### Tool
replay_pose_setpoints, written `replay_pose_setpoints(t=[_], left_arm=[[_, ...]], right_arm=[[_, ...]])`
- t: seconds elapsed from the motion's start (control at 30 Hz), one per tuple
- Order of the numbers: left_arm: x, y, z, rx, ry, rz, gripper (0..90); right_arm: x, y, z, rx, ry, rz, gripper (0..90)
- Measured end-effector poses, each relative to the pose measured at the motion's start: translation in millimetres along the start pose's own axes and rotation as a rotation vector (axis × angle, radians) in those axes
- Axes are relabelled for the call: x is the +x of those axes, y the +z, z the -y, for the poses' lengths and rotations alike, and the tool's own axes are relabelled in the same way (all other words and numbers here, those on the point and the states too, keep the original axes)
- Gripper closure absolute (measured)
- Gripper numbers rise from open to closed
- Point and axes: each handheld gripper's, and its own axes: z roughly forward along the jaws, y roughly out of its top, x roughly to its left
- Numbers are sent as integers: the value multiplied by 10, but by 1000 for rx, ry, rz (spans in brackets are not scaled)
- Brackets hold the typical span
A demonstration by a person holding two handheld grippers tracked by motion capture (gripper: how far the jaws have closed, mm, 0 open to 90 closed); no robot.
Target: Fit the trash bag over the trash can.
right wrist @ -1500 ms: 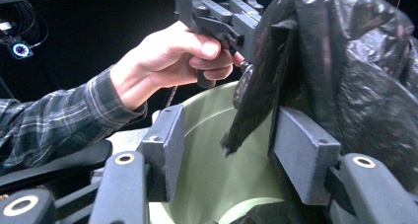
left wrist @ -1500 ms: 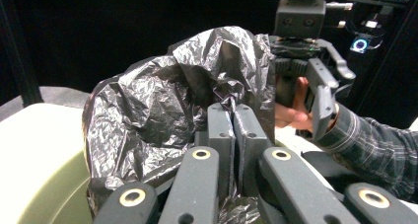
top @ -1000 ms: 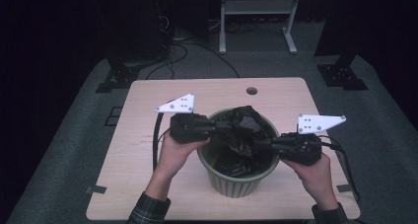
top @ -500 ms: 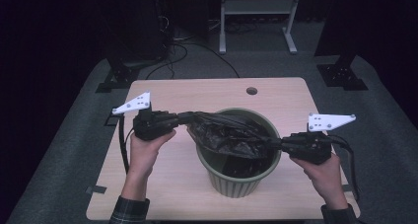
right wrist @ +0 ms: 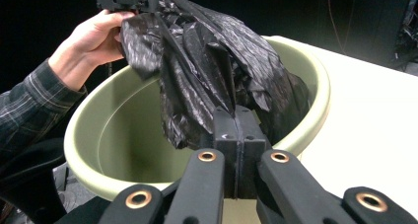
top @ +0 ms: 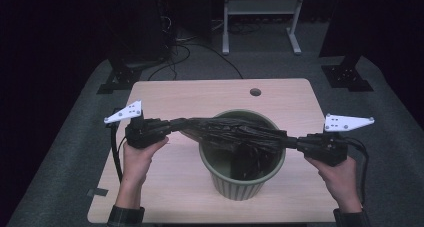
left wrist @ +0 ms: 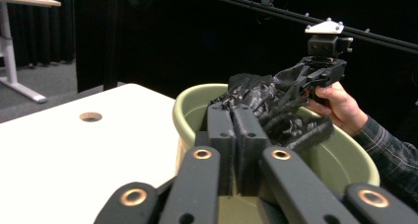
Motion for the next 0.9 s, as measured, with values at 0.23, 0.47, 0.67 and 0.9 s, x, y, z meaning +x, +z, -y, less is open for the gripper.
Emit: replay_pose_setpoints(t=[0.23, 0.47, 0.67, 0.9], left_arm=[[-66, 2, 29, -32, 12, -22, 340], [-146, -62, 44, -32, 31, 20, 254], [-256, 6, 73, -4, 43, 33, 205], [-335, 33, 225, 40, 34, 55, 182]], right_arm=[[-27, -84, 2, -45, 7, 34, 810], [-2, -163, -16, -73, -3, 54, 567], [126, -211, -132, -106, -49, 57, 496], [260, -74, -184, -67, -102, 23, 502]])
